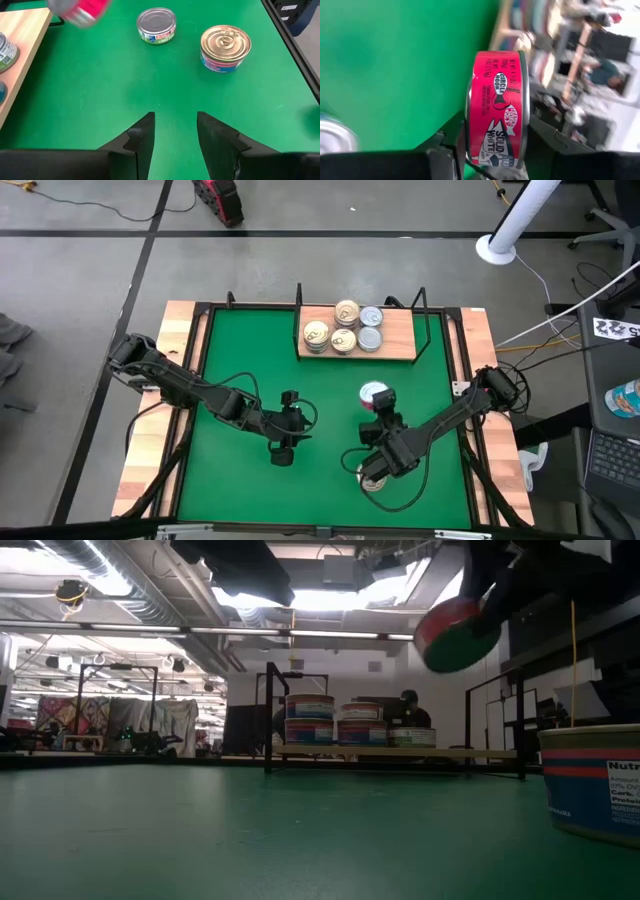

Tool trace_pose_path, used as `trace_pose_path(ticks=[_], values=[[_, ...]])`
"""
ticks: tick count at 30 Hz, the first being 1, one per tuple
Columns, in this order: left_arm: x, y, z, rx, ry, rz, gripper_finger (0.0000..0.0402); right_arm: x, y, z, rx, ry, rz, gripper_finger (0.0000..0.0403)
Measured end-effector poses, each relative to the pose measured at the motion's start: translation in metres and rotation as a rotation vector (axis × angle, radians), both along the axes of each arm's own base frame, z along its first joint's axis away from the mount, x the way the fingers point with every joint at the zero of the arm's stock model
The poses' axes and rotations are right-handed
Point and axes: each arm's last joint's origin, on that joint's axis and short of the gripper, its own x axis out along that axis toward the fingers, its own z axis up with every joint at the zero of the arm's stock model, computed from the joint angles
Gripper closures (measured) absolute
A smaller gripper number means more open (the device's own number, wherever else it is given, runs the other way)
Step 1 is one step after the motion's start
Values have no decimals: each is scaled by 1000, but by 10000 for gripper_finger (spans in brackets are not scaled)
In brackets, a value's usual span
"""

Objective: Stack canned seafood by type on shelf
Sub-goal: Put the red tuna can on the shelf aligned with the green tuna can

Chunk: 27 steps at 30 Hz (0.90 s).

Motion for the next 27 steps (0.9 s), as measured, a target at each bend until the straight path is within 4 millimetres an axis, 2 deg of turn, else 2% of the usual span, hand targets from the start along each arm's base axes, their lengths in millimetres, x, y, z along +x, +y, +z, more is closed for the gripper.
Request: trace_pose_path(ticks=[3, 6, 13, 17, 20, 27], values=[[0, 0, 0, 1, 0, 1, 260, -3, -7, 1, 0, -65, -29, 266], [0, 0, 0, 2, 1, 1, 260, -15, -22, 4, -10, -56, -65, 266], [-1, 0, -2, 10, 15, -1, 260, -53, -63, -11, -8, -107, -198, 266], [-1, 1, -2, 26, 15, -12, 260, -63, -88, -26, 34, -182, -268, 266], [0, 1, -1, 27, 12, -11, 261, -61, -103, -37, 59, -224, -280, 266], [-1, 1, -2, 30, 16, -10, 261, -46, -134, -56, 57, -197, -253, 266]])
